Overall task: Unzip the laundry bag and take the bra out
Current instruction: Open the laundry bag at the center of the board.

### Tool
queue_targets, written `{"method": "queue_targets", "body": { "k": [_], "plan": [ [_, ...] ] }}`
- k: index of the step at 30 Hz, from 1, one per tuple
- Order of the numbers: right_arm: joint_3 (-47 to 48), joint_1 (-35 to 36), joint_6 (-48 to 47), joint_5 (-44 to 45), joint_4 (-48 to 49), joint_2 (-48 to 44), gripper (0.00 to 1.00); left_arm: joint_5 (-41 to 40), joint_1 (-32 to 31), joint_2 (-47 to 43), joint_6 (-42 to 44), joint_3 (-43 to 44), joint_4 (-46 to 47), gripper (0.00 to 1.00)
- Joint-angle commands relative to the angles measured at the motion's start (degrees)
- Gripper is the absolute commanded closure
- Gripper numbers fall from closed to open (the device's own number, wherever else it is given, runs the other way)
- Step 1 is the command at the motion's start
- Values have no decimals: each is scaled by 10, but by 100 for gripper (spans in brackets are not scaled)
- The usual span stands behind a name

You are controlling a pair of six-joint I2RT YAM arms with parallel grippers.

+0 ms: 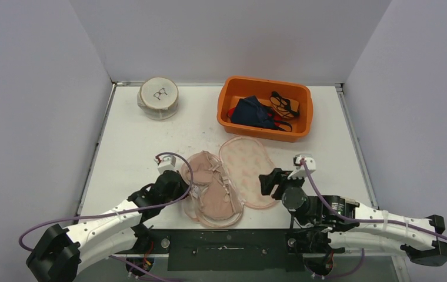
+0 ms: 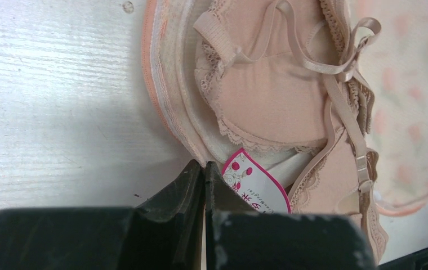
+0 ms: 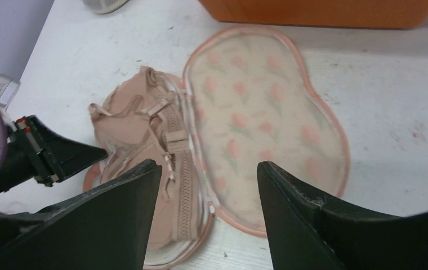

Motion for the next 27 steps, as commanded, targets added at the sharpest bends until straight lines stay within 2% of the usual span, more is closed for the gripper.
{"method": "queue_targets", "body": {
  "k": [1, 7, 12, 16, 27],
  "plan": [
    [51, 2, -137, -78, 124, 88, 35, 41, 0, -31, 21, 4, -12, 100],
    [26, -15, -164, -98, 250, 227, 34, 39, 1, -42, 27, 6, -10, 100],
    [-81, -114, -124, -179, 367, 259, 35, 36, 2, 30, 40, 40, 18, 100],
    [-139, -128, -97, -196, 388, 228, 35, 39, 2, 92, 43, 58, 49, 100],
    [-251, -127, 1, -222, 309, 97, 35, 49, 2, 186, 81, 108, 96, 100]
  ]
}}
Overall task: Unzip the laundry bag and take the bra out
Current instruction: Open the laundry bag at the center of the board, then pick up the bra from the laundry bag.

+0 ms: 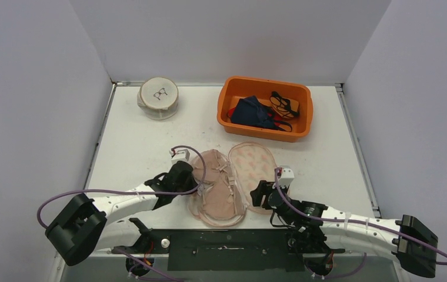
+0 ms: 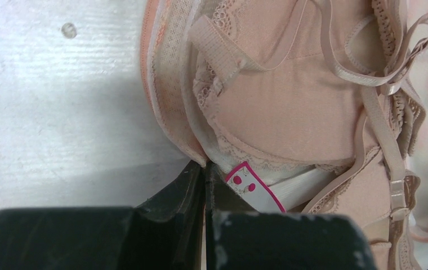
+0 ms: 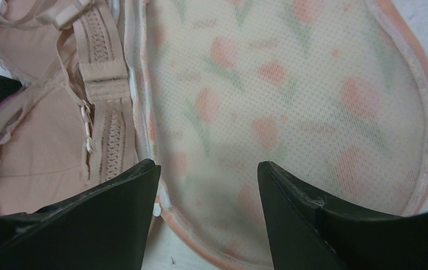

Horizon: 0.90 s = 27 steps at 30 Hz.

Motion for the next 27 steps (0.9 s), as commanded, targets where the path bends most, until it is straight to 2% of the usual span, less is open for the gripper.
{"method": "queue_targets", "body": {
  "k": [1, 7, 10, 14, 21, 24, 27],
  "plan": [
    [-41, 2, 66, -18, -16, -42, 35, 12, 2, 34, 32, 51, 51, 100],
    [-63, 22, 112, -23, -37, -70, 36, 9, 2, 34, 27, 52, 54, 100],
    [-45, 49, 133, 22, -78, -75, 35, 3, 2, 5, 17, 43, 40, 99],
    [9, 80, 124, 97, -137, -93, 31, -9, 2, -52, 14, 49, -24, 84],
    [129, 75, 7, 146, -117, -61, 3, -28, 3, -192, 20, 97, -157, 52],
    [162, 60, -49, 114, -74, -28, 0, -8, 2, -236, 1, 109, -159, 48],
    [177, 11, -84, 16, -11, 9, 1, 58, 1, -235, -27, 99, -88, 48]
  ]
}}
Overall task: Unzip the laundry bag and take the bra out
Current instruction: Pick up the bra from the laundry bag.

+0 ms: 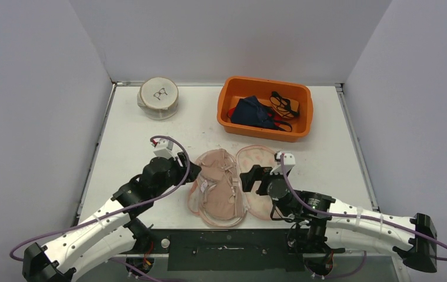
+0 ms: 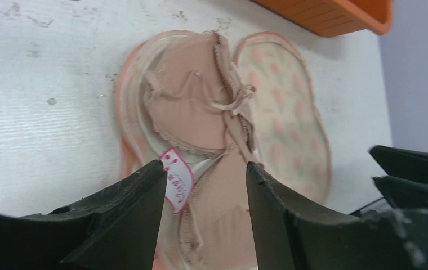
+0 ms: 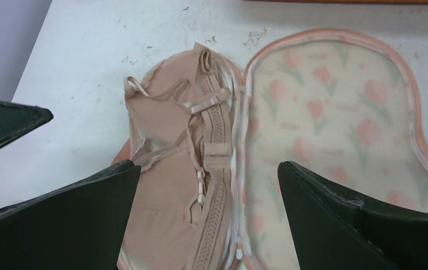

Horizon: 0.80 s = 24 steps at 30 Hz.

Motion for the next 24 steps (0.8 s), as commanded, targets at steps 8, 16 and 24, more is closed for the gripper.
{"method": "queue_targets", "body": {
  "k": [8, 16, 24],
  "plan": [
    [-8, -193, -37, -350, 259, 141, 7, 178, 0, 131, -67, -15, 247, 61],
    [-41, -219, -2, -405, 353, 203, 11, 173, 4, 231, -76, -47, 317, 68],
    [-45, -219, 3, -421, 374, 243, 15, 144, 7, 302, -77, -63, 347, 74]
  ]
}}
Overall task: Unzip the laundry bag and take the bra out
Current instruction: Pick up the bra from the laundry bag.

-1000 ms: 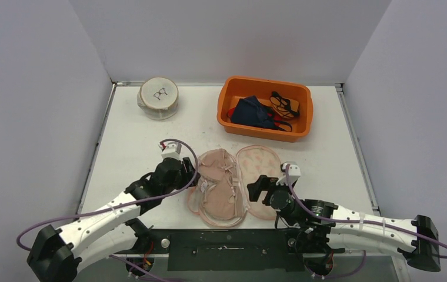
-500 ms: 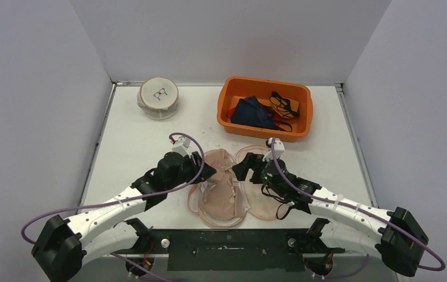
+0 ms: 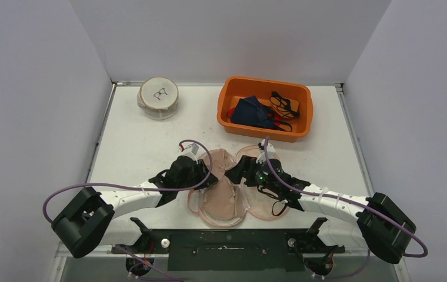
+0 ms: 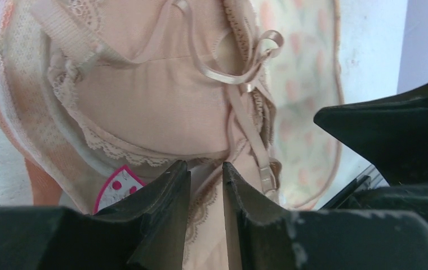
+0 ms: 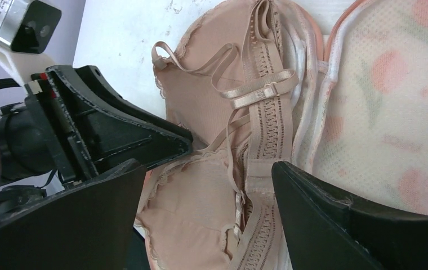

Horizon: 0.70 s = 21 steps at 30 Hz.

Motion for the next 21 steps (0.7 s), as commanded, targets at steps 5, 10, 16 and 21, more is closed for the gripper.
{"method": "queue_targets", "body": {
  "k": [5, 10, 16, 21],
  "plan": [
    [-5, -6, -1, -19, 42, 27, 14, -45, 10, 48, -16, -21, 62, 79],
    [-18, -7, 2, -11, 58, 36, 14, -56, 12, 56, -17, -34, 67, 81],
    [-14, -9, 4, -22, 85, 64, 16, -60, 11, 64, -15, -43, 76, 81],
    [-1, -9, 3, -34, 100, 105, 20, -49, 12, 75, -16, -56, 101, 82]
  ]
}}
